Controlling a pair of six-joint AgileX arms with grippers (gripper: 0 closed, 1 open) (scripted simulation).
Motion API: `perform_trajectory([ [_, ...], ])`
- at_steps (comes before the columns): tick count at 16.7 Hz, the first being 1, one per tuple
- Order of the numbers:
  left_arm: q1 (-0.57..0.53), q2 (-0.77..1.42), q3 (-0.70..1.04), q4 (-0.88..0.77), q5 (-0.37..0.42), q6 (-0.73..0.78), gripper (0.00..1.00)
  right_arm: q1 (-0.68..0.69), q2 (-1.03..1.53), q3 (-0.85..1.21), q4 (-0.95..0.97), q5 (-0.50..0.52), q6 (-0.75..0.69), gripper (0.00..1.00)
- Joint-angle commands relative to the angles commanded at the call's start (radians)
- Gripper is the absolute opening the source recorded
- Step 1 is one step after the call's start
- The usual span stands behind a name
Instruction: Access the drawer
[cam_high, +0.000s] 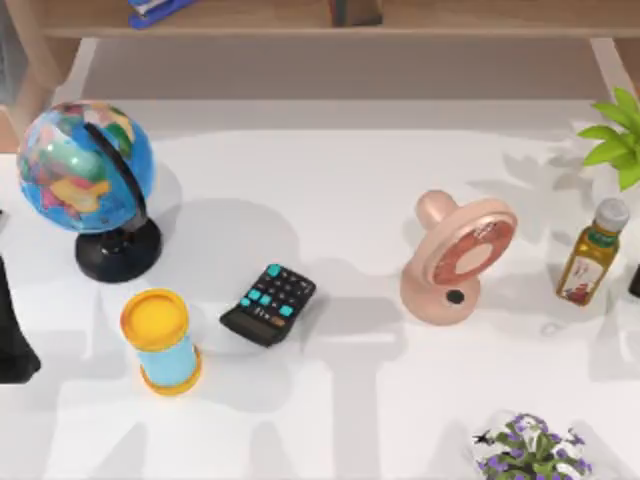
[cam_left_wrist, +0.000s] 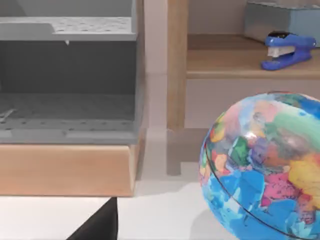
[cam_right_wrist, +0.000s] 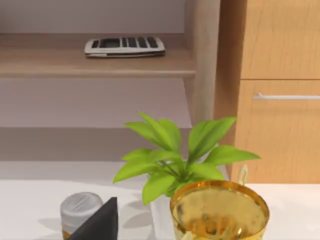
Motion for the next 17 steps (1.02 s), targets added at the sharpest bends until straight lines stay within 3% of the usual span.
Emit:
perform_trajectory([
  [3,0.0,0.0,0.0,0.0,0.0,0.0,1.0,-0.01,0.013,0.013,0.008,-0.011,0.0,1.0],
  [6,0.0,0.0,0.0,0.0,0.0,0.0,1.0,-0.082,0.112,0.103,0.056,-0.087,0.0,1.0],
  [17,0.0,0.0,0.0,0.0,0.0,0.0,1.0,-0.539,0.953,0.641,0.313,-0.534,0.013,1.0],
])
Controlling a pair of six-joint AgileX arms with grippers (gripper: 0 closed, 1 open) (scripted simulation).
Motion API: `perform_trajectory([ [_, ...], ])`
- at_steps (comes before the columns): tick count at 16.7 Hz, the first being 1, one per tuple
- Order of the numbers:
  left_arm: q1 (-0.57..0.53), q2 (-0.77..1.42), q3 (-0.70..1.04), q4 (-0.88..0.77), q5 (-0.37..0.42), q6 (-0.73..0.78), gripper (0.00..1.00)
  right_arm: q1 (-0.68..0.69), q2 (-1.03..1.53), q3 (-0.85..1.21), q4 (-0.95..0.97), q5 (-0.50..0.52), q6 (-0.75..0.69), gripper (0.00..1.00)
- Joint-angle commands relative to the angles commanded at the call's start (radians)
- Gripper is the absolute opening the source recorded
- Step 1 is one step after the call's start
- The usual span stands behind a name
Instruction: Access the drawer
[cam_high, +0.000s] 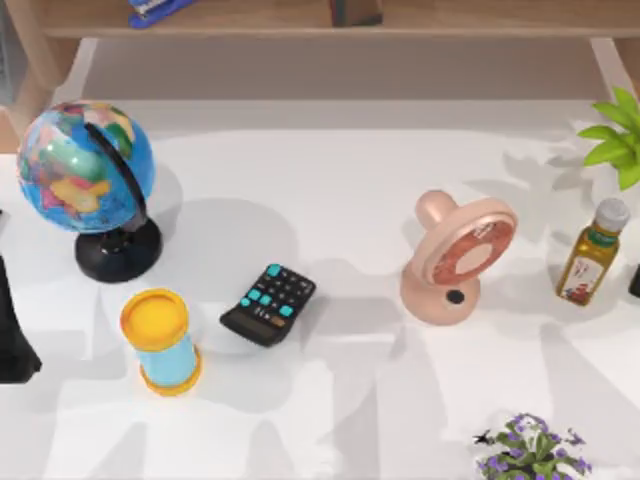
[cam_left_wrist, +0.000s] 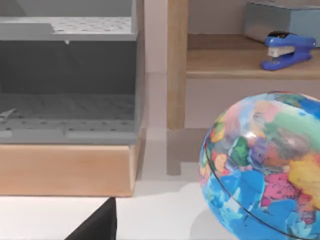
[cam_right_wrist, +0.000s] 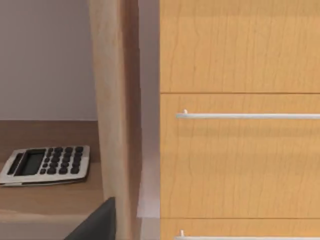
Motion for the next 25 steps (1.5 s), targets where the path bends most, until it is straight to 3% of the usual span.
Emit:
perform_trajectory([
  [5,0.0,0.0,0.0,0.0,0.0,0.0,1.0,-0.097,0.155,0.111,0.053,-0.094,0.005,1.0],
  [13,0.0,0.0,0.0,0.0,0.0,0.0,1.0,-0.089,0.217,0.137,0.102,-0.09,-0.061,1.0],
  [18,0.0,0.0,0.0,0.0,0.0,0.0,1.0,-0.065,0.49,0.234,0.294,-0.065,-0.379,1.0],
  [25,0.0,0.0,0.0,0.0,0.0,0.0,1.0,0.0,0.987,0.375,0.632,0.017,-1.064,1.0],
])
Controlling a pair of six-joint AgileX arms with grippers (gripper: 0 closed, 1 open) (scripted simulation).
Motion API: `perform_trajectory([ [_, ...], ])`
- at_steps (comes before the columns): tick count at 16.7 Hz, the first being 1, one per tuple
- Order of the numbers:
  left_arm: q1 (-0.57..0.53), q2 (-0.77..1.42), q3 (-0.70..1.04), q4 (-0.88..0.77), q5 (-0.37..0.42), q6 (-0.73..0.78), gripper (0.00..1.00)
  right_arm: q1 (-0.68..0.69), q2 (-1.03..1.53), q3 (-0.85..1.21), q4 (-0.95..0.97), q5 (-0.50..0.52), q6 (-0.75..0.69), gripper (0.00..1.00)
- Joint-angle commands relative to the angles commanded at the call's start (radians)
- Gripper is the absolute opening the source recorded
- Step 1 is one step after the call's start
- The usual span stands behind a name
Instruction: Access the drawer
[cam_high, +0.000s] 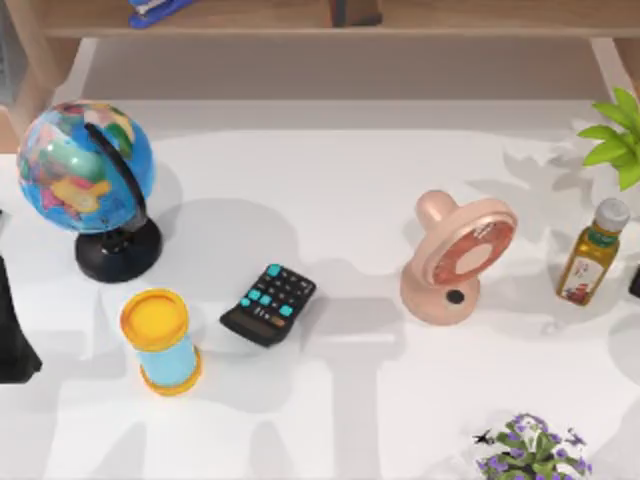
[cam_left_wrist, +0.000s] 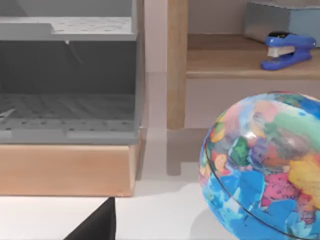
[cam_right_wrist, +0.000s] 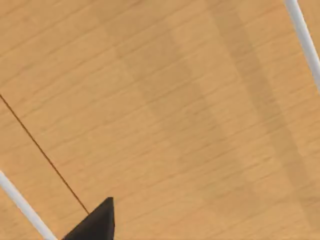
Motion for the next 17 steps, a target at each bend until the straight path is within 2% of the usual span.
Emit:
perform_trajectory([
  [4,0.0,0.0,0.0,0.0,0.0,0.0,1.0,0.045,0.224,0.054,0.159,0.053,-0.322,1.0],
  [7,0.0,0.0,0.0,0.0,0.0,0.0,1.0,0.07,0.327,0.076,0.236,0.083,-0.462,1.0],
  [10,0.0,0.0,0.0,0.0,0.0,0.0,1.0,0.08,0.362,0.083,0.262,0.094,-0.506,1.0],
  [17,0.0,0.0,0.0,0.0,0.0,0.0,1.0,0.083,0.373,0.11,0.246,0.098,-0.506,1.0],
])
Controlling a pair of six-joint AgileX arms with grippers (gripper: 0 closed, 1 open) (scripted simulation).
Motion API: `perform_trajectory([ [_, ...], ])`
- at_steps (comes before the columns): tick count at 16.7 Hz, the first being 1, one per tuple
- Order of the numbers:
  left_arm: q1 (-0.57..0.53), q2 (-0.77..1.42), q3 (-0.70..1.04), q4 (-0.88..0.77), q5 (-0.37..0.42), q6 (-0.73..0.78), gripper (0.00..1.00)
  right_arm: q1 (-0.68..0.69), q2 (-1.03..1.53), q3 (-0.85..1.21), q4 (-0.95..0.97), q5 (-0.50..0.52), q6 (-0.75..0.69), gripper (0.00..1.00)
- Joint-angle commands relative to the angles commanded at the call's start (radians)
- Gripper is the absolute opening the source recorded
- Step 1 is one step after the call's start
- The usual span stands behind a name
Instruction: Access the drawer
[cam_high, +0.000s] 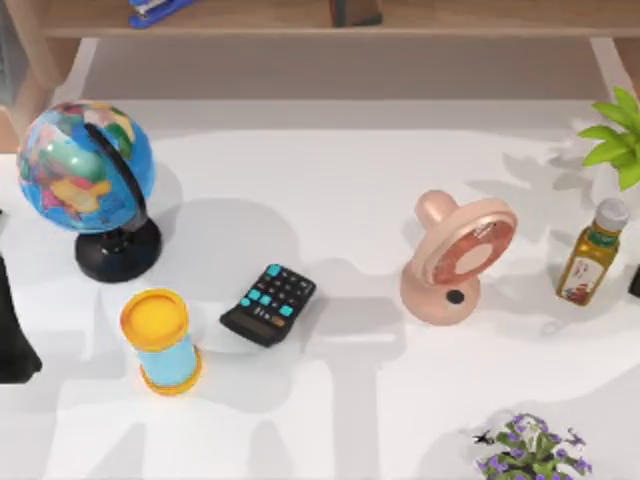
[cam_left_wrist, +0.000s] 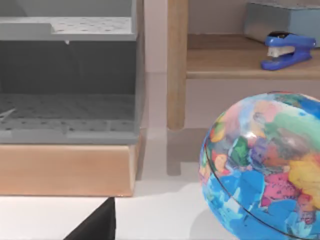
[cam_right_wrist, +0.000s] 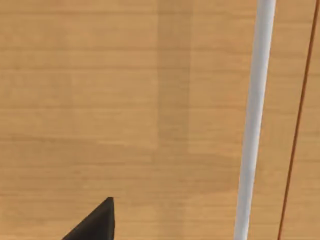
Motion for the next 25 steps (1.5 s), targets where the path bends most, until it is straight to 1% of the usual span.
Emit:
perform_trajectory([
  [4,0.0,0.0,0.0,0.0,0.0,0.0,1.0,0.018,0.037,0.078,-0.042,0.018,-0.001,1.0],
  [8,0.0,0.0,0.0,0.0,0.0,0.0,1.0,0.021,0.041,0.087,-0.047,0.021,-0.001,1.0],
  [21,0.0,0.0,0.0,0.0,0.0,0.0,1.0,0.021,0.041,0.087,-0.047,0.021,-0.001,0.02],
  [22,0.0,0.0,0.0,0.0,0.0,0.0,1.0,0.021,0.041,0.087,-0.047,0.021,-0.001,0.0],
  [25,0.0,0.0,0.0,0.0,0.0,0.0,1.0,0.021,0.041,0.087,-0.047,0.021,-0.001,0.0],
])
